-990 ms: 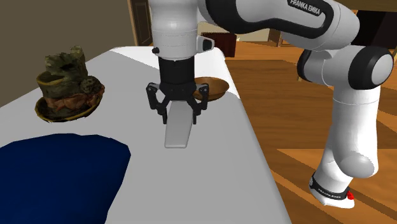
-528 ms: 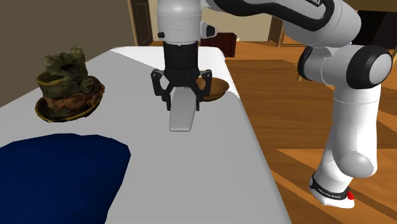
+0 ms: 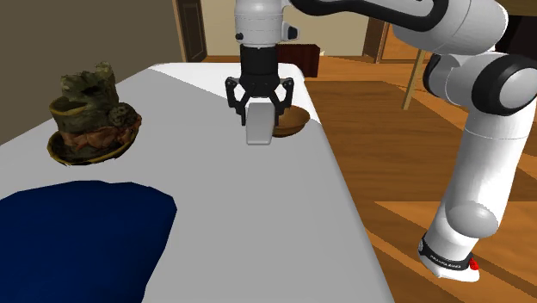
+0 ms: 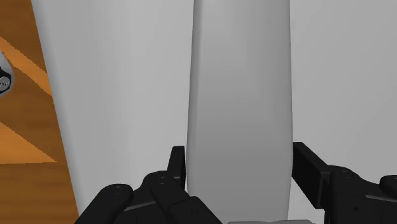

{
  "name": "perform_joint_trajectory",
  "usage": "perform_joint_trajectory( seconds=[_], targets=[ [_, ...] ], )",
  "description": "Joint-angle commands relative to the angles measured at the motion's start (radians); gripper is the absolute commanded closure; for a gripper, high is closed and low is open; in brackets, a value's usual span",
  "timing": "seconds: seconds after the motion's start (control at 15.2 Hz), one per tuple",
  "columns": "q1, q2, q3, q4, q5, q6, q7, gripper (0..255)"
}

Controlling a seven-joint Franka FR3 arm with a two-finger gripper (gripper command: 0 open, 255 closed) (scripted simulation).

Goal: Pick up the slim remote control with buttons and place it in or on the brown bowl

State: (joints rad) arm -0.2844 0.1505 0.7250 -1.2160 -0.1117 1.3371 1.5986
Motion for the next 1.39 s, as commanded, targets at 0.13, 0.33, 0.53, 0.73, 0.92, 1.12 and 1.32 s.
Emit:
perform_joint_trajectory(
  seconds=[0.13, 0.33, 0.53, 0.73, 0.92, 1.12, 1.32],
  targets=[
    [-0.088, -0.054, -0.047, -0.06, 0.043, 0.023, -0.121, 255],
    [-0.134, -0.067, -0.082, -0.071, 0.054, 0.026, -0.199, 255],
    [-0.176, -0.066, -0.114, -0.067, 0.056, 0.025, -0.273, 255],
    [-0.213, -0.052, -0.144, -0.049, 0.051, 0.021, -0.341, 255],
    [-0.245, -0.026, -0.171, -0.016, 0.04, 0.012, -0.404, 255],
    [-0.266, -0.017, -0.186, -0.019, 0.037, 0.024, -0.442, 255],
    [-0.279, -0.046, -0.192, -0.098, 0.054, 0.077, -0.451, 255]
  ],
)
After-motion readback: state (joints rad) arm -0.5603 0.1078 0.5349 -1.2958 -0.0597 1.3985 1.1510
